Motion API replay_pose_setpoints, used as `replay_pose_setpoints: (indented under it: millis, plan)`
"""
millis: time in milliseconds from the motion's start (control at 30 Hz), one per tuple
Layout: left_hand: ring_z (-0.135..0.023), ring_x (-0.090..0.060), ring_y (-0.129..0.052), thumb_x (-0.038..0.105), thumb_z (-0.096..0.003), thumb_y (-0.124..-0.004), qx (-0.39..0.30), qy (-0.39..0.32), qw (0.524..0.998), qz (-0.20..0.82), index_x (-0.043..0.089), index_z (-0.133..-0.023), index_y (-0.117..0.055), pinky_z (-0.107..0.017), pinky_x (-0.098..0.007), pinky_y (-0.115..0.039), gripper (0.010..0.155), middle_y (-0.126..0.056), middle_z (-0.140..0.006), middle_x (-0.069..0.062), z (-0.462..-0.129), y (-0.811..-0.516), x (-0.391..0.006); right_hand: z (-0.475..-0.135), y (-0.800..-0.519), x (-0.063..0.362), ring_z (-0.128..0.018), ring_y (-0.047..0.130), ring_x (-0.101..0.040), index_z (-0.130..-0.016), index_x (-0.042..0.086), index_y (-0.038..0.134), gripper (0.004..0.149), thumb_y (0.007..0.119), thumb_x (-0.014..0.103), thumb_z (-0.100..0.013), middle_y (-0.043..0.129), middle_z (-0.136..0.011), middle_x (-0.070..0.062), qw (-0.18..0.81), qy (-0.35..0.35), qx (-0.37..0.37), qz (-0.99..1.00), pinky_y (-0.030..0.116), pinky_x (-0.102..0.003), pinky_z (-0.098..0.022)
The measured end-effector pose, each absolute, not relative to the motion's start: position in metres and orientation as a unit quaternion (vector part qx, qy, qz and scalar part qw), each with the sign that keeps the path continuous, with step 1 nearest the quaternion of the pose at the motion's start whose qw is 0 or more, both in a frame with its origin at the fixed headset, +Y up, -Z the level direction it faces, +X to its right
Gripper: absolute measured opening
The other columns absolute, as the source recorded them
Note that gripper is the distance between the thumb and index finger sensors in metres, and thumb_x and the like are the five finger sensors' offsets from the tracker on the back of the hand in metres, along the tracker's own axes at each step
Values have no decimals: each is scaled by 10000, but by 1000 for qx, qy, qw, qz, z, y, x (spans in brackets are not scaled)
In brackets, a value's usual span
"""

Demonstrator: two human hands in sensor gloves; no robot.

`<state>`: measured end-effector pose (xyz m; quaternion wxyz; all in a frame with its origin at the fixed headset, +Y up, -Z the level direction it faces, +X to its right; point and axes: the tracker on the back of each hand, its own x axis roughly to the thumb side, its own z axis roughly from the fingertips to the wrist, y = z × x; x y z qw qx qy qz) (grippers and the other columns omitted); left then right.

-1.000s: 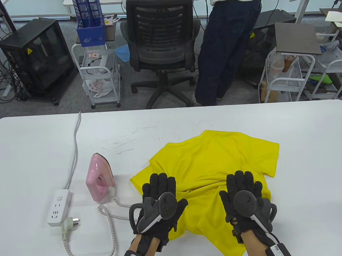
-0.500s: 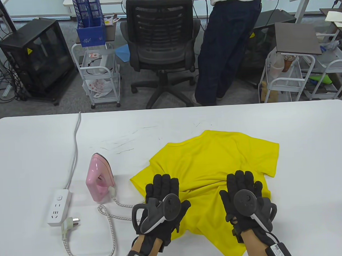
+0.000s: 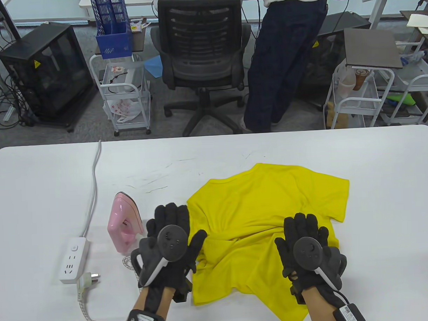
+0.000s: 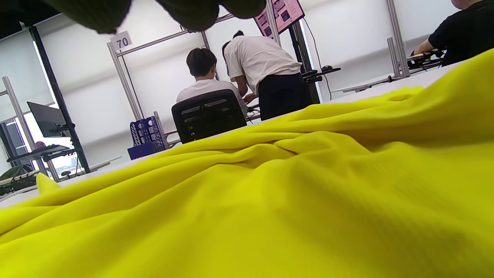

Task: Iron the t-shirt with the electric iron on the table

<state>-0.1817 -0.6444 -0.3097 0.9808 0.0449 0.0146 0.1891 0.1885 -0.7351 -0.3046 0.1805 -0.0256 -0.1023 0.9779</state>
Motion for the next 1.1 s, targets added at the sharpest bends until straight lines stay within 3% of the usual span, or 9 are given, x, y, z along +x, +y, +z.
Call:
replay_pose_setpoints:
  millis: [100, 233, 400, 600, 767, 967, 1100]
  plan:
    - [-1125, -368, -456, 670, -394, -620, 65, 70, 979, 178, 277, -1077, -446, -792, -605, -408, 808, -463, -1152, -48, -309, -634, -221, -305, -735, 189, -1020, 238, -285, -1011, 304, 486, 646, 644, 584, -451, 410, -1111, -39, 186, -102, -26, 977, 274, -568, -700]
    - [-931, -356, -771, 600, -415, -709, 83, 172, 968, 160, 238, -992, -654, -732, -588, -569, 684, -736, -996, -61, -306, -632, -274, -305, -735, 190, -1020, 239, -287, -1011, 306, 486, 644, 643, 584, -451, 410, -1112, -38, 188, -101, -26, 977, 276, -570, -701]
    - [-829, -329, -861, 522, -439, -756, 65, 264, 955, 120, 246, -923, -735, -694, -572, -632, 557, -819, -910, -44, -298, -648, -323, -305, -735, 190, -1022, 240, -287, -1011, 306, 486, 644, 642, 585, -452, 409, -1113, -38, 192, -100, -28, 976, 279, -574, -702]
    - [-910, -311, -809, 498, -449, -783, -68, 355, 930, 67, 292, -998, -638, -726, -565, -608, 604, -732, -1004, -17, -294, -697, -356, -305, -735, 192, -1022, 243, -288, -1011, 305, 489, 644, 642, 586, -452, 412, -1112, -40, 200, -101, -28, 974, 282, -575, -701]
    - [-894, -290, -822, 542, -433, -803, -149, 375, 915, 3, 378, -1060, -524, -725, -558, -618, 706, -677, -1039, -7, -292, -731, -361, -305, -734, 193, -1022, 245, -290, -1011, 307, 489, 644, 644, 586, -452, 414, -1112, -42, 205, -103, -25, 973, 285, -576, -702]
    - [-819, -250, -888, 515, -421, -845, -159, 360, 917, -70, 331, -1047, -561, -703, -544, -671, 711, -680, -1006, -14, -295, -737, -349, -305, -734, 193, -1022, 247, -291, -1011, 307, 490, 644, 645, 586, -451, 416, -1112, -43, 206, -104, -25, 973, 290, -579, -701]
    - [-798, -230, -895, 507, -408, -857, -192, 336, 921, -54, 319, -1019, -620, -706, -538, -686, 682, -672, -1000, -6, -295, -736, -345, -305, -734, 193, -1022, 247, -293, -1012, 305, 487, 647, 645, 586, -452, 415, -1112, -44, 206, -104, -25, 973, 291, -582, -700]
